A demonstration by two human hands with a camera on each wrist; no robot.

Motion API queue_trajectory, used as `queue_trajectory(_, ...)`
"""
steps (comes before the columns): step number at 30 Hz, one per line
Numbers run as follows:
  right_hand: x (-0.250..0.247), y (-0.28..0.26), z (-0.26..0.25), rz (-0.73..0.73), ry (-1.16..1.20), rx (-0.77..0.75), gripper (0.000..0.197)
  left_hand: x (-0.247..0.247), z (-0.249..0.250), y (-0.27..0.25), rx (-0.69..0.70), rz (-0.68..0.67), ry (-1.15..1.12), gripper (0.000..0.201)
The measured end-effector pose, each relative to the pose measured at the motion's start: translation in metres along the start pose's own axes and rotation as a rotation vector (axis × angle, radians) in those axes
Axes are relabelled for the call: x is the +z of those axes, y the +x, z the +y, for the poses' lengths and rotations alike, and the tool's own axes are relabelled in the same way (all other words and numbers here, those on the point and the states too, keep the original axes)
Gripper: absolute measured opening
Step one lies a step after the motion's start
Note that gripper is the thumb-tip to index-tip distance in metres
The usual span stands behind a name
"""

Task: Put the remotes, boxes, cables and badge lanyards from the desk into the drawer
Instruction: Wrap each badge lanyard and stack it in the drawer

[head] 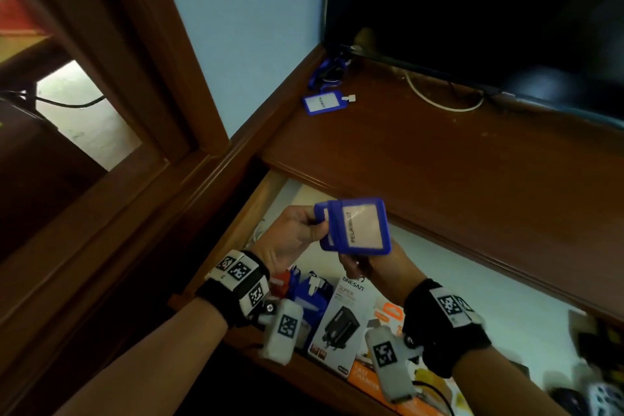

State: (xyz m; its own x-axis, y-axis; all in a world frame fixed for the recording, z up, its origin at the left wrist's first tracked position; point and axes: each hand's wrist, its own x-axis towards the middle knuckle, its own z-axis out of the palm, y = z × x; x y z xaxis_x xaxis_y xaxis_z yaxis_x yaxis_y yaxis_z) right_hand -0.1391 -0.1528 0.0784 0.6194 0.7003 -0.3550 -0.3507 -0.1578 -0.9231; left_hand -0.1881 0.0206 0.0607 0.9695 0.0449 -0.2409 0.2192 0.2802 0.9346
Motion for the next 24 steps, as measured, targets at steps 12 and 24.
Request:
queue_trajectory(12, -0.014, 0.087, -0.049, 0.195, -0.308, 0.124, 0.018, -0.086, 0.01, 0.036, -0.373, -0.074, 0.689, 0.014)
queue_trajectory(24, 0.0, 0.276, -0.078, 0.338, -0.815, 0.139, 0.058, -0.099, -0.006, 0.027, -0.429, -0.706, 1.514, 0.015)
